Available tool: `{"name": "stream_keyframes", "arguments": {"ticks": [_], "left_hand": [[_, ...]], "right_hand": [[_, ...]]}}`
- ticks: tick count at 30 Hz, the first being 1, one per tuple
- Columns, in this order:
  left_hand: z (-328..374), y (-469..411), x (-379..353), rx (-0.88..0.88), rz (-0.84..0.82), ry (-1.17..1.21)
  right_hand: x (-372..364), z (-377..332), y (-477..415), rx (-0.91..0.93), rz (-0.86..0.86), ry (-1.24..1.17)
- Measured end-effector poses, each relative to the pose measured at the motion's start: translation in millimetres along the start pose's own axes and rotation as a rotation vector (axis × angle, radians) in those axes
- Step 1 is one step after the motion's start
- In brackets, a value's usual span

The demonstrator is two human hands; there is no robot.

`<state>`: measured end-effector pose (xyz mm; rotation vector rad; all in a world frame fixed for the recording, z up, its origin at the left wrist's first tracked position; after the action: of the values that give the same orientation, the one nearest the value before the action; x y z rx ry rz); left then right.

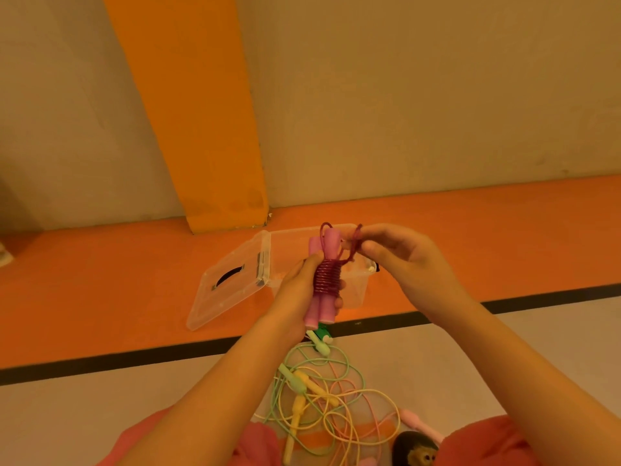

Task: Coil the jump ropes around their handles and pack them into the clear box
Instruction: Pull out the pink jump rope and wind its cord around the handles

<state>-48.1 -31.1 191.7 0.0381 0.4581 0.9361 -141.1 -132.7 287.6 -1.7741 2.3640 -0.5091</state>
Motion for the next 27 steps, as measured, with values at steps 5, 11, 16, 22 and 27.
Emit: {"name": "stream_keyframes", "arguments": {"ticks": [5, 11, 16, 22, 27], "left_hand": [[-1, -6, -11, 0.022, -0.027, 0.058], [-1, -6, -19, 0.041, -0.114, 0.012], [7, -9, -15, 0.057, -0.11, -0.013], [10, -7, -12, 0.05, -0.106, 0.003], [3, 1, -17, 0.075, -0.16, 0.032]], "right_hand": [[-7, 0, -11, -0.009, 0.068, -0.024], [-5, 1, -23, 0.047, 0.166, -0.049], [-8, 0, -28, 0.059, 0.114, -0.07], [-9, 3, -28, 0.086, 0.096, -0.035], [-8, 10, -24, 0.106, 0.164, 0.144]]}}
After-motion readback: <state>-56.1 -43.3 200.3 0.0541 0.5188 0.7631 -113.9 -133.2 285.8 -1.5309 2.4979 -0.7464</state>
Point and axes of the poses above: each hand's wrist, its own y-axis away from the middle knuckle, its own x-axis out of the back of the hand, z = x × y, the point moved 6 cm from there along -y, towards the middle knuckle, and after that the axes turned 3 degrees about -x, right-handed, at the moved point
